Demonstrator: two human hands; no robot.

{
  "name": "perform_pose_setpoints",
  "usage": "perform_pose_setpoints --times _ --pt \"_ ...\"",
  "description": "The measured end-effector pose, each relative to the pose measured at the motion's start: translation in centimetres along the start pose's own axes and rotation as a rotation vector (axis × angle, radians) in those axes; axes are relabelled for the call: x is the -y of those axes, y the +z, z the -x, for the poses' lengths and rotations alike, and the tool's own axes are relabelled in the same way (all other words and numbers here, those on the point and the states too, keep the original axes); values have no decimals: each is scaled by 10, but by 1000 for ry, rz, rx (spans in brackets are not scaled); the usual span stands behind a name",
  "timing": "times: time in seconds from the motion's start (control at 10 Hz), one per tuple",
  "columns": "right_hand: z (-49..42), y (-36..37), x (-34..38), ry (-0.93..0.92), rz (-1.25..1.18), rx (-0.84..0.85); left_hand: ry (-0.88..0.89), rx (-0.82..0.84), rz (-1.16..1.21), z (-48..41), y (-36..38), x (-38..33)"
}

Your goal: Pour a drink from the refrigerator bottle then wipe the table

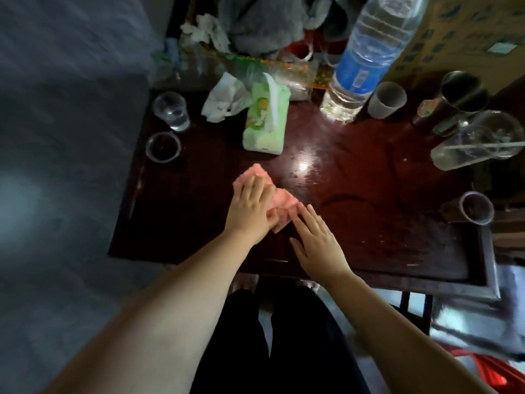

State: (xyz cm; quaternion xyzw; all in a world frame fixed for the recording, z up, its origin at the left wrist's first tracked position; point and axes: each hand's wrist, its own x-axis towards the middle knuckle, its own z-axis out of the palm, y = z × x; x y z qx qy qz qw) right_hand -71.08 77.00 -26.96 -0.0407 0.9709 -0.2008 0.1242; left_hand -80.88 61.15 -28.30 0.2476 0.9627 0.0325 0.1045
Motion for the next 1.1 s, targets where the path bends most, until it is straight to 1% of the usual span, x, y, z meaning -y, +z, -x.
perform_pose_setpoints --times 0.2,0.3,0.4,0.5,0.6,0.7,0.8,0.9,1.0,1.1 --pt "-36 19 63 -154 40 73 -355 -6 31 62 2 81" --pt "-50 25 90 -199 47 99 -483 0 33 85 2 104" --pt "-62 28 110 -225 53 121 -582 0 47 99 2 119" --pt "-71 30 125 -226 61 130 -612 3 80 104 0 119" --pt "-74 29 133 -211 79 148 -654 66 156 99 -5 113" --pt "-74 16 134 -181 76 135 -640 110 217 98 -18 114" --pt "-77 -12 132 -172 86 51 -590 286 148 97 -43 118" --pt "-82 -57 129 -149 106 -58 -533 428 125 87 -92 119" --pt "-83 -103 125 -142 124 -168 -382 586 232 66 -153 112" --pt "-77 -157 124 -127 171 -300 -221 366 188 42 -218 100"
